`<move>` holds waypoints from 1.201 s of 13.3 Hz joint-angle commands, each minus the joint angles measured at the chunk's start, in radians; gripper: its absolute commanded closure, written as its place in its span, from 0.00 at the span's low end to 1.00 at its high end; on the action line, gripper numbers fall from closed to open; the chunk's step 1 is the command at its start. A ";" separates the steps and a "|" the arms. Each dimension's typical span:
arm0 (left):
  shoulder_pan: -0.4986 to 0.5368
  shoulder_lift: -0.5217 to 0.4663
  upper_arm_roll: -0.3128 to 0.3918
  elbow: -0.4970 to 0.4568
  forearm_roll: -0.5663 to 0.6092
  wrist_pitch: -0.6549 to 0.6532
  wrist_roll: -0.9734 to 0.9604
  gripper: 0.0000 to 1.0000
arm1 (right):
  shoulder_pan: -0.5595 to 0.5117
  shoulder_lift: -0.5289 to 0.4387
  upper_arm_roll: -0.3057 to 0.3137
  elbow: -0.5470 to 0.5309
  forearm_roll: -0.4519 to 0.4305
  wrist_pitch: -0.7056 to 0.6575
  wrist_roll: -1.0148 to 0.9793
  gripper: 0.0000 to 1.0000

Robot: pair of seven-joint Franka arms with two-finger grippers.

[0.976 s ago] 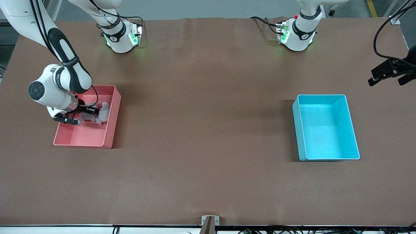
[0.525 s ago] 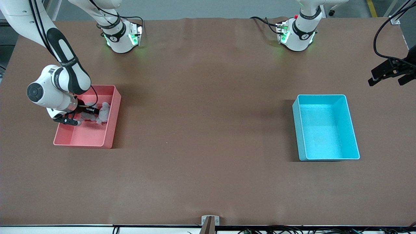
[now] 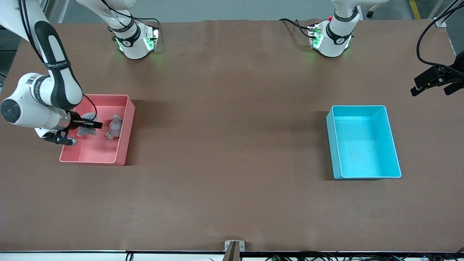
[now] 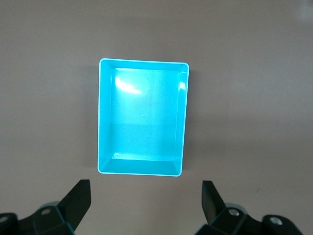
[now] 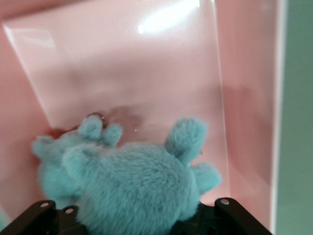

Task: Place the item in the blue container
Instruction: 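Carry the toy with the right gripper while the left gripper moves over the blue box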

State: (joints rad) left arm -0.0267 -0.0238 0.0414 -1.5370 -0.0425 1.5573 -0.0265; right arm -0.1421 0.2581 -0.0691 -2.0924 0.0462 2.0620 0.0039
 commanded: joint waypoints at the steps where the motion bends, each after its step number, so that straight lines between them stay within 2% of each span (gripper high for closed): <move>1: 0.001 -0.011 0.003 -0.002 -0.008 -0.009 -0.006 0.00 | 0.056 -0.040 0.009 0.078 0.011 -0.121 0.137 1.00; 4: -0.002 -0.005 -0.001 -0.011 -0.013 -0.049 -0.015 0.00 | 0.203 -0.068 0.011 0.103 0.015 -0.160 0.397 1.00; 8: -0.013 0.016 -0.023 -0.038 -0.017 -0.042 -0.020 0.00 | 0.431 -0.043 0.009 0.190 0.110 -0.132 0.762 1.00; 13: -0.013 0.031 -0.083 -0.113 -0.017 0.035 -0.093 0.00 | 0.674 0.160 0.009 0.374 0.118 0.018 1.195 1.00; 16: -0.015 0.070 -0.120 -0.124 -0.017 0.064 -0.145 0.00 | 0.781 0.297 0.008 0.517 0.112 0.030 1.387 1.00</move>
State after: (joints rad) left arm -0.0411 0.0310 -0.0622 -1.6510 -0.0427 1.5952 -0.1422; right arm 0.5898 0.4570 -0.0474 -1.6941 0.1490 2.1073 1.2931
